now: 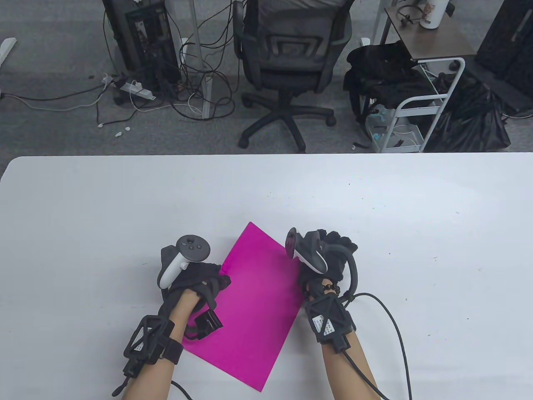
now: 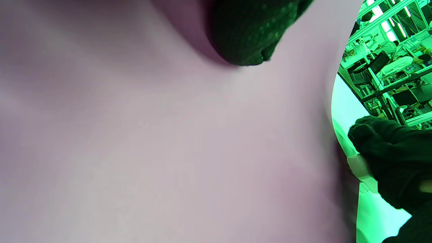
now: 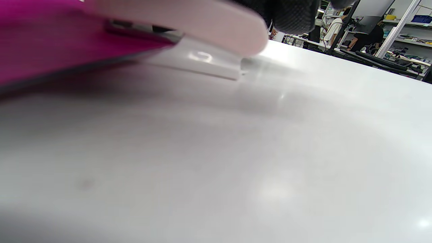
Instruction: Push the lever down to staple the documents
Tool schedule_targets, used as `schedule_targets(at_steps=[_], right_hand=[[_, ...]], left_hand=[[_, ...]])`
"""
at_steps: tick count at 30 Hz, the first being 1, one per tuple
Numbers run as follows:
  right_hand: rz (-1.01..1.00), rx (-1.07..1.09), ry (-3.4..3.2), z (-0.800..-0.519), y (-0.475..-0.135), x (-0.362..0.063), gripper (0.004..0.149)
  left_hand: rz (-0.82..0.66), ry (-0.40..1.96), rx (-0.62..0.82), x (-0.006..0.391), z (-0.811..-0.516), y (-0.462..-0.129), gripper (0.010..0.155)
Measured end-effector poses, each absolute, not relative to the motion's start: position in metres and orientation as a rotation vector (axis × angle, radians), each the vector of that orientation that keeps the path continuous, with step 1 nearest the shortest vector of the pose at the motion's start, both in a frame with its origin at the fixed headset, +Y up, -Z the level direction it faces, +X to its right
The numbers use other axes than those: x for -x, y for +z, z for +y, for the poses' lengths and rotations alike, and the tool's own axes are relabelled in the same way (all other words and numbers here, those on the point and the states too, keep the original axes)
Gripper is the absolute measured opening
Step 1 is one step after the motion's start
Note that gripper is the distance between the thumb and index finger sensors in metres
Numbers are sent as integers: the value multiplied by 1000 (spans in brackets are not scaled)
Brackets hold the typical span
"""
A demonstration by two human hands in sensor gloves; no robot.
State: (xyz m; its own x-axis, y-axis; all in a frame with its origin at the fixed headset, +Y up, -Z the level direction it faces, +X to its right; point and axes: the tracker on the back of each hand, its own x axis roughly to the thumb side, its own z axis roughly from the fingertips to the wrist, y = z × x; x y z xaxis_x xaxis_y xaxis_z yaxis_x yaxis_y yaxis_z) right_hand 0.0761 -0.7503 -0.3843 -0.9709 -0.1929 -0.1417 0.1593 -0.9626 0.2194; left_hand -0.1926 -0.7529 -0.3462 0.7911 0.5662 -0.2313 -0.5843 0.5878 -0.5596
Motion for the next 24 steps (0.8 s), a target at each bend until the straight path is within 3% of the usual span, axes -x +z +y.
schedule_targets(at_steps=[24], right_hand=[[-328,-248,-2982,-757,-390,-80,71]], left_hand=[[32,664,653,193,-753,-346,40]])
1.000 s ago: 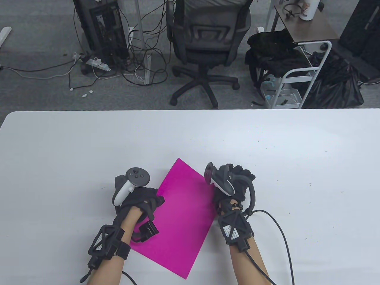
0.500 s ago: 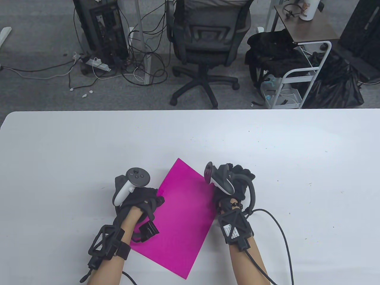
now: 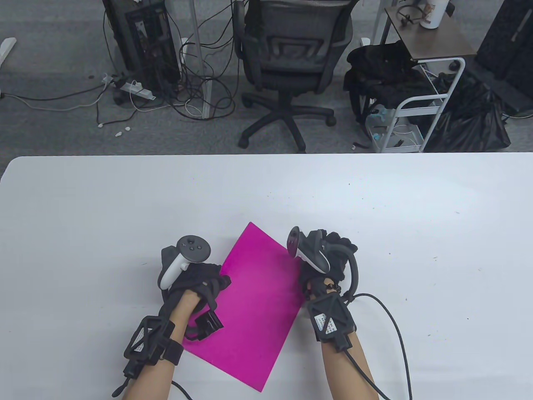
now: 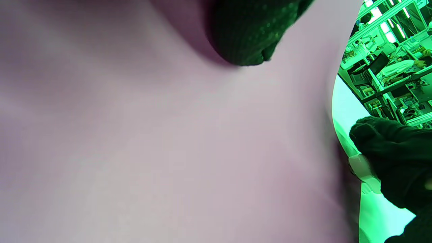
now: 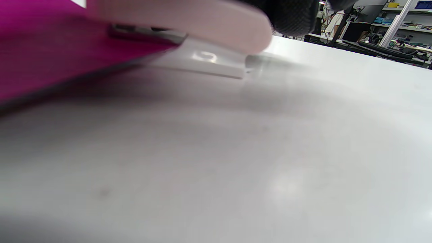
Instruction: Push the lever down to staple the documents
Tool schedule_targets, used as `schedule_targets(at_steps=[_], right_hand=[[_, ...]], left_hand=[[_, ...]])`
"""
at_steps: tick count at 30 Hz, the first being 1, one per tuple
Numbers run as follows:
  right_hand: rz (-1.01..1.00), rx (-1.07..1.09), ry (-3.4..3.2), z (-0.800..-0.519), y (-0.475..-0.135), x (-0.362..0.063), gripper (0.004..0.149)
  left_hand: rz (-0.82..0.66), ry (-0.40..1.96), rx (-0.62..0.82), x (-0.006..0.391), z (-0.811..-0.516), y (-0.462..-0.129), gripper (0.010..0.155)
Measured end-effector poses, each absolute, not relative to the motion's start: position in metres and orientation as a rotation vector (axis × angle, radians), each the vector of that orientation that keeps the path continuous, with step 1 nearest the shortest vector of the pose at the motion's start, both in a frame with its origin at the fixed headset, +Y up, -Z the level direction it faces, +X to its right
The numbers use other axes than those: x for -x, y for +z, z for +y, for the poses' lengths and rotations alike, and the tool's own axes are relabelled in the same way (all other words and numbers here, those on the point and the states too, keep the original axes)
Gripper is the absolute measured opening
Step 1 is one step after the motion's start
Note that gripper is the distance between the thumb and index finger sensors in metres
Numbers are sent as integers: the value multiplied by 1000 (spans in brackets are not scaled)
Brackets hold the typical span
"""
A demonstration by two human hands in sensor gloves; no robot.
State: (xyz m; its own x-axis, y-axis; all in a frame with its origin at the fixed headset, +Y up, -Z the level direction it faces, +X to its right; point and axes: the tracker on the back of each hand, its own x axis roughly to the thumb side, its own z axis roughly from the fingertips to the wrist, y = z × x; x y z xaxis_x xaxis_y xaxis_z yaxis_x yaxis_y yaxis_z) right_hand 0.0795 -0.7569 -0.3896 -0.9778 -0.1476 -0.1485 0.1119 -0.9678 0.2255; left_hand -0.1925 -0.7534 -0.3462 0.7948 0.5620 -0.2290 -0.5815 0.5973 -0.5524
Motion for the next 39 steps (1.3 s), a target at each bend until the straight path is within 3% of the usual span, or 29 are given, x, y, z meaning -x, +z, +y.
schedule_targets(at_steps=[39], right_hand=[[-283,-202,-3055,-748,-390,-93,70]], left_hand=[[8,716,649,202,-753,-344,40]])
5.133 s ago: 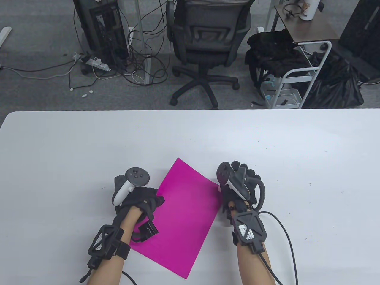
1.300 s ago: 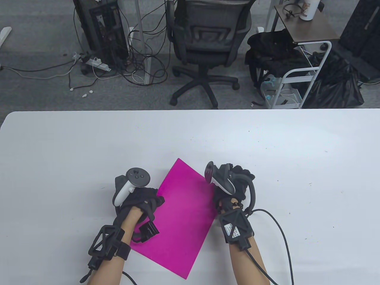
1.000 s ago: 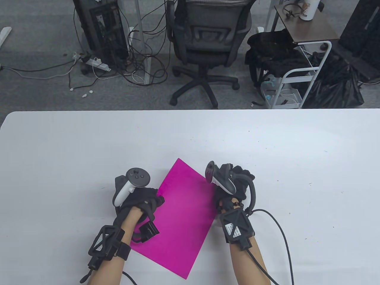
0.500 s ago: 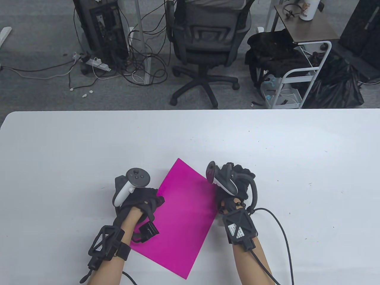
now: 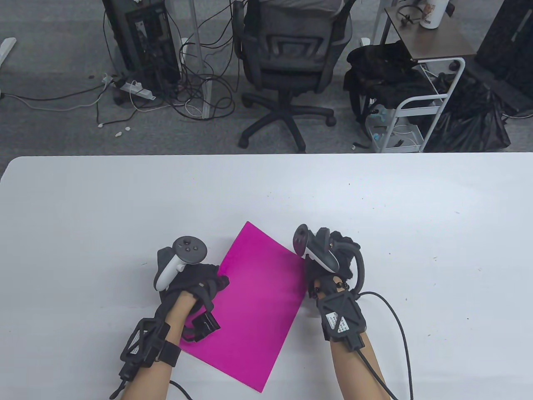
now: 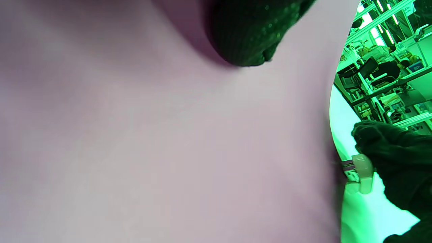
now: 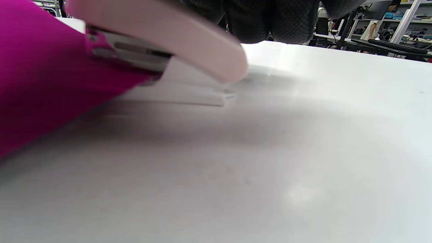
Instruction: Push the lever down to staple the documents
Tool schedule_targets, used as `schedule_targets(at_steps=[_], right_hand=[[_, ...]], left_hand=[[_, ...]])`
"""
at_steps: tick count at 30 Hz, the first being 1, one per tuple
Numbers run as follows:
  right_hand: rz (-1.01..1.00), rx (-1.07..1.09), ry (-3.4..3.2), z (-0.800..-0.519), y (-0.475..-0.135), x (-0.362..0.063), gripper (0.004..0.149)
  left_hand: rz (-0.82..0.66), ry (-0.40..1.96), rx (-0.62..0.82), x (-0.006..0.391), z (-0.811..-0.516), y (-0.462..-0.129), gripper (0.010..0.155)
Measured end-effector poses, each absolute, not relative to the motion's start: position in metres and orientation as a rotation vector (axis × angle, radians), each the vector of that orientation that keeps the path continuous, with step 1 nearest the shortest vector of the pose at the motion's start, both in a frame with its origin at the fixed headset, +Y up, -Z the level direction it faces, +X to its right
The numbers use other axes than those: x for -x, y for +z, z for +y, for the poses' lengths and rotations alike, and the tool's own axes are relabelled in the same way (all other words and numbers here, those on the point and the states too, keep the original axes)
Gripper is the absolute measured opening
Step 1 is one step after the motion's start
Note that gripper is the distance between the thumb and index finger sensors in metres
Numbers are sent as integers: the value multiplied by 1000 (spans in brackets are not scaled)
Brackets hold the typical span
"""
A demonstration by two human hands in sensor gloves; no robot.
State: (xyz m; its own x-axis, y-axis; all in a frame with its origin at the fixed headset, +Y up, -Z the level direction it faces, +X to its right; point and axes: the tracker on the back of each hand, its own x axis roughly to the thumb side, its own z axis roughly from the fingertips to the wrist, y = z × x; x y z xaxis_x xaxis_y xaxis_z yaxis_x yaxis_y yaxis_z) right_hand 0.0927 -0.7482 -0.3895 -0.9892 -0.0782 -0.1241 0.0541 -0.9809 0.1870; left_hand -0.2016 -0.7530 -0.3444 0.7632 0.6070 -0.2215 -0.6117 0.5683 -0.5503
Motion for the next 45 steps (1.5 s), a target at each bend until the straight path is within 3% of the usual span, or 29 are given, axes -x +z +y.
schedule_targets(at_steps=[13,23,30,36,38,41,45], right_hand=[[-282,-208,-3113,-746,-391,-98,71],[-144,-167,-3202,-700,-367,-120,73],[-11,-34,-3266,-682,-314,-146,76],[69,70,-3281,-690,-275,-169,81],[155,114,-3289,-699,-269,-175,82],[24,170,-3266,-707,-267,-181,84],[16,183,-3315,-712,-269,-183,84]], left_hand=[[74,888,588,250,-726,-335,40],[99,1115,342,289,-707,-306,40],[156,1134,251,286,-716,-295,40],[153,1076,241,267,-722,-296,40],[161,1069,243,262,-725,-297,40],[181,1008,225,254,-729,-297,40],[207,960,223,247,-736,-295,40]])
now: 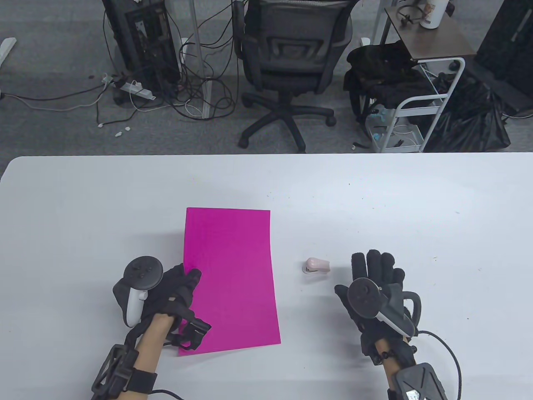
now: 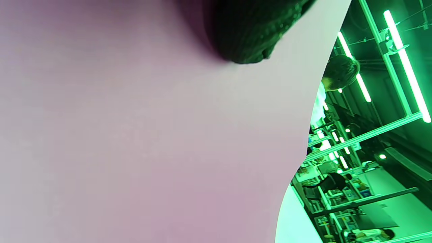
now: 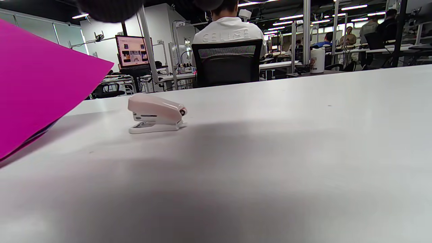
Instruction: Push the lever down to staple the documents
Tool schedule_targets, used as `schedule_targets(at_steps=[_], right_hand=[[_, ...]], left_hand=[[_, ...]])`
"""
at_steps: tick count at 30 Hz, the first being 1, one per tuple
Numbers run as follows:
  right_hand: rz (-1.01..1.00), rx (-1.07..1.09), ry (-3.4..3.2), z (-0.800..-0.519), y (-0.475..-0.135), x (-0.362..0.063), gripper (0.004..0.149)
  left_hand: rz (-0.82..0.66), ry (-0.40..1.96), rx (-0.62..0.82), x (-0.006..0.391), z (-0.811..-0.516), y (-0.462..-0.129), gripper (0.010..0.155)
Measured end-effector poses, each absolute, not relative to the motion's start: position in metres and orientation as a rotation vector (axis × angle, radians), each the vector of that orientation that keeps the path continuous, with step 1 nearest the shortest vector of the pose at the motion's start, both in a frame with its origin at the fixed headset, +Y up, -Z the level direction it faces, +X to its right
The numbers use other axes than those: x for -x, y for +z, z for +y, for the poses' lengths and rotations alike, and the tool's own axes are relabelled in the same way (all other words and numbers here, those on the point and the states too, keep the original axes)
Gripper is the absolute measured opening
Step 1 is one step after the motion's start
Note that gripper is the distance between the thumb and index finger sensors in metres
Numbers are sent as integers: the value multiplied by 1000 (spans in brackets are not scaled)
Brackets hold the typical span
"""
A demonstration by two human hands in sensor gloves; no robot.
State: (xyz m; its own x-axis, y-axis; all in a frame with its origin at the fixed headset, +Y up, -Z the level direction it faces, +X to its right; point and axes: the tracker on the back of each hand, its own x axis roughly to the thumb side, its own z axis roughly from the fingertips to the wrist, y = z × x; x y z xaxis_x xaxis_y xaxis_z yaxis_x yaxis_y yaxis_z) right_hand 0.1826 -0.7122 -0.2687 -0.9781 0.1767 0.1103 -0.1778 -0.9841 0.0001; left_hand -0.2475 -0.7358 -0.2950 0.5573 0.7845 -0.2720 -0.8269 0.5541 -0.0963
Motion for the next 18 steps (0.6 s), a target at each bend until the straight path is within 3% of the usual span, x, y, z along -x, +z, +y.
schedule_targets(at_steps=[10,18], right_hand=[[10,-180,2900,-714,-267,-185,84],[39,-186,2891,-715,-268,-185,84]], left_hand=[[307,669,175,230,-737,-291,40],[300,459,150,220,-741,-299,41]])
